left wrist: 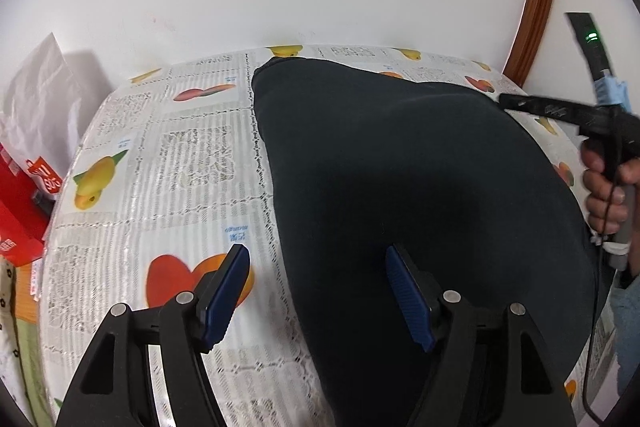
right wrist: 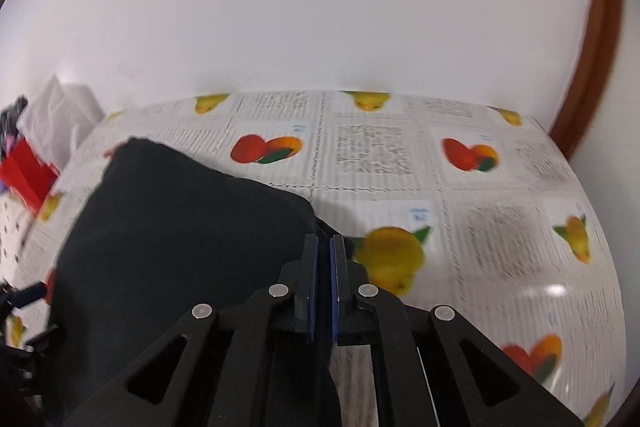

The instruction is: Fold small clothes

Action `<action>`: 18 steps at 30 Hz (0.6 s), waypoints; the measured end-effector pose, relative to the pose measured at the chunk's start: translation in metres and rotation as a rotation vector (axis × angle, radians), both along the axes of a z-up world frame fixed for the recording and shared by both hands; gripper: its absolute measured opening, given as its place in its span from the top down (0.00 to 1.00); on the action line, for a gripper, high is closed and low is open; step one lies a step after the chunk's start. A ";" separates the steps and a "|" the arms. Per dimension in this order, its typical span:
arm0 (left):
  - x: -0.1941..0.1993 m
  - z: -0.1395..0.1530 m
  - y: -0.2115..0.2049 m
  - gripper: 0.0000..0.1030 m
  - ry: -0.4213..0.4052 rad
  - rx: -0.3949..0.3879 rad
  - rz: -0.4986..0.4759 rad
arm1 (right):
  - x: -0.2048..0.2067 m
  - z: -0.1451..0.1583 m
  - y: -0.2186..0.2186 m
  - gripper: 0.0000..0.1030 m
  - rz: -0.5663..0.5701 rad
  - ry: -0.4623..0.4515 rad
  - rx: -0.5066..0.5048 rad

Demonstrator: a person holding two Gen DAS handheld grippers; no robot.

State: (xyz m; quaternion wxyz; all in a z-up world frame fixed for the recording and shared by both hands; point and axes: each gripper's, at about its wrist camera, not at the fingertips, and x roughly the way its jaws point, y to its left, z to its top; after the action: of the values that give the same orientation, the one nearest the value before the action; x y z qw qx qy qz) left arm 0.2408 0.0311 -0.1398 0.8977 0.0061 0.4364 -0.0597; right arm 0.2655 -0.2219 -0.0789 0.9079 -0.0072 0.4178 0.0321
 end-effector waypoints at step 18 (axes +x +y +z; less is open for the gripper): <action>-0.063 0.001 0.006 0.33 0.033 -0.097 0.028 | -0.087 -0.027 -0.023 0.94 0.075 0.131 0.302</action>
State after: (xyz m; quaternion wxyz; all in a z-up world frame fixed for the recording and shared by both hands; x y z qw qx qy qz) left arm 0.1782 0.0373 -0.1392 0.8905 -0.0446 0.4476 -0.0685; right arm 0.1788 -0.2449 -0.1060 0.8678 0.1157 0.4659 0.1286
